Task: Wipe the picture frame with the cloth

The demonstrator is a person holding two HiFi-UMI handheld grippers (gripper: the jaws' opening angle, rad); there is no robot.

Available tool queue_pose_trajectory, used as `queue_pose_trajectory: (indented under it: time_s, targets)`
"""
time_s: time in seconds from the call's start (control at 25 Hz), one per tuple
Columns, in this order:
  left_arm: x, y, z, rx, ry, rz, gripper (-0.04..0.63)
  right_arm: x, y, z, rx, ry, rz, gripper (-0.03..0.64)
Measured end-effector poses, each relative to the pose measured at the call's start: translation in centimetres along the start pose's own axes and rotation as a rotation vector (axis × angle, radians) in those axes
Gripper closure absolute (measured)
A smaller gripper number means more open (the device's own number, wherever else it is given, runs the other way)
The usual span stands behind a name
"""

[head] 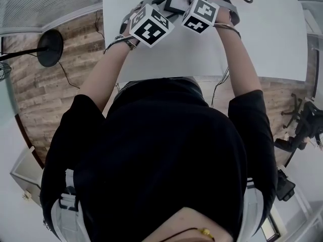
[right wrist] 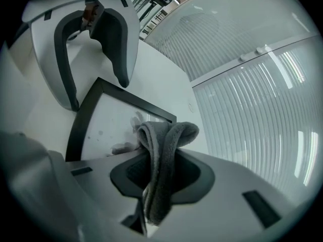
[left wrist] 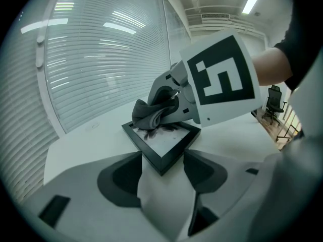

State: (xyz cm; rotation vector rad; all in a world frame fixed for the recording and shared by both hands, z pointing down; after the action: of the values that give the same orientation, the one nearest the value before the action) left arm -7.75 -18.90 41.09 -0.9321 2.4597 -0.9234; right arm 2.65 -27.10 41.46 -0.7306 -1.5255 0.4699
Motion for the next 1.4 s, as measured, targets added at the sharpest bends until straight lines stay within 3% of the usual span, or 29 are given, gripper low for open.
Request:
queue_pose_trajectory:
  time_s: [1.4]
  targets:
    - [-0.4,-0.5,0.7,0.002,-0.004,-0.005,0.324,3.3,4.8,-0.6,-0.064,-0.083,0.106,0.526]
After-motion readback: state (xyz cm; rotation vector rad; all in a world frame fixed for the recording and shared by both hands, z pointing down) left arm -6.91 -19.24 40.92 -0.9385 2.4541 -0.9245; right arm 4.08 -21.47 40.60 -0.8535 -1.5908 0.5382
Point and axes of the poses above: the fingertips, and each gripper's own axes: y backward along the fingers, x to its left, z out of its top, the point moved 9 cm from there along y, backward along the fingers, and after that the axes turned 3 degrees about x, right-handed, at the moved point
